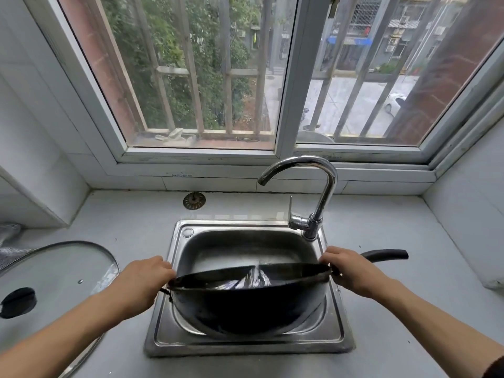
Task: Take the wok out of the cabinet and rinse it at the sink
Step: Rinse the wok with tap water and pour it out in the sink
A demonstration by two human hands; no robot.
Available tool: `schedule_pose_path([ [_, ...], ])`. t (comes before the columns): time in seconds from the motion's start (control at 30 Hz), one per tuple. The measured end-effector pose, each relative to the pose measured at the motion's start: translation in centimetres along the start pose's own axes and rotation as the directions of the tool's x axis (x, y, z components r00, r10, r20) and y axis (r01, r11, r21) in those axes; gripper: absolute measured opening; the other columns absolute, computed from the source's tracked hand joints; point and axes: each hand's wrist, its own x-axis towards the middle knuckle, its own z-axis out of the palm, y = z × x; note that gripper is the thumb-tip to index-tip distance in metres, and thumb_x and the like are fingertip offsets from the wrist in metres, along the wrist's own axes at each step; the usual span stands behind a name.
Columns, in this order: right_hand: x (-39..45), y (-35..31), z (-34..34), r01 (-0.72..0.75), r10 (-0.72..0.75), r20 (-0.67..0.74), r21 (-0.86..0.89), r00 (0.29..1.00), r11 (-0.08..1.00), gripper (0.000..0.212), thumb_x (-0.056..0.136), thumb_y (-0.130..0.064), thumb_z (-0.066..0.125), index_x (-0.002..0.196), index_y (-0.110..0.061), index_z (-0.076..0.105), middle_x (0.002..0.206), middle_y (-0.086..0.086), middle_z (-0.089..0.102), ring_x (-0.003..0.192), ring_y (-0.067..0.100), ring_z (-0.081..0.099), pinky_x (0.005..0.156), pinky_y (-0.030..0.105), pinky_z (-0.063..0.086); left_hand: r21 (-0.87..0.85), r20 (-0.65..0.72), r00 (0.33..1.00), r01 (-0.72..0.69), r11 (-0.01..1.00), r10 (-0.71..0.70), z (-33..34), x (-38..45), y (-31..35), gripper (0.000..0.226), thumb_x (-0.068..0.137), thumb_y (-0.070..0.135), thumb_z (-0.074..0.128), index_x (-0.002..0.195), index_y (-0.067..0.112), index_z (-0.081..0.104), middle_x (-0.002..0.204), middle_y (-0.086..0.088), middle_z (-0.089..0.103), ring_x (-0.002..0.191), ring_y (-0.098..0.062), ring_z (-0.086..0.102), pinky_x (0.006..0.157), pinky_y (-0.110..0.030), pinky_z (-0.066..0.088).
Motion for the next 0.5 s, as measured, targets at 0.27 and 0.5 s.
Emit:
schedule_pose_path([
  [0.27, 0.2, -0.1, 0.1, -0.011, 0.011, -0.012, 0.03, 1.0, 1.0, 0.031, 0.078, -0.003, 0.065, 0.103, -0.022, 0.065, 0.098, -0.011, 0.057, 0.078, 0.006, 0.051, 0.072, 0.018, 0.043, 0.006, -0.004, 1.0, 0.027, 1.0, -0.027, -0.5, 0.2, -0.4, 0.051, 0.071, -0.002, 0.051, 0.108, 0.032, 0.061, 0.108, 0.017, 0.06, 0.109, -0.01, 0.053, 0.072, -0.028, 0.046],
  [0.5, 0.2, -0.4, -0.5, 0.003, -0.002, -0.004, 0.053, 1.0, 0.999, 0.027, 0.078, -0.005, 0.064, 0.099, -0.022, 0.066, 0.091, -0.013, 0.053, 0.078, 0.007, 0.052, 0.07, 0.019, 0.042, -0.06, 0.069, 0.997, 0.021, 0.998, -0.017, -0.1, 0.3, -1.7, 0.054, 0.075, 0.006, 0.042, 0.117, 0.037, 0.055, 0.118, 0.018, 0.056, 0.12, -0.008, 0.046, 0.089, -0.028, 0.044],
])
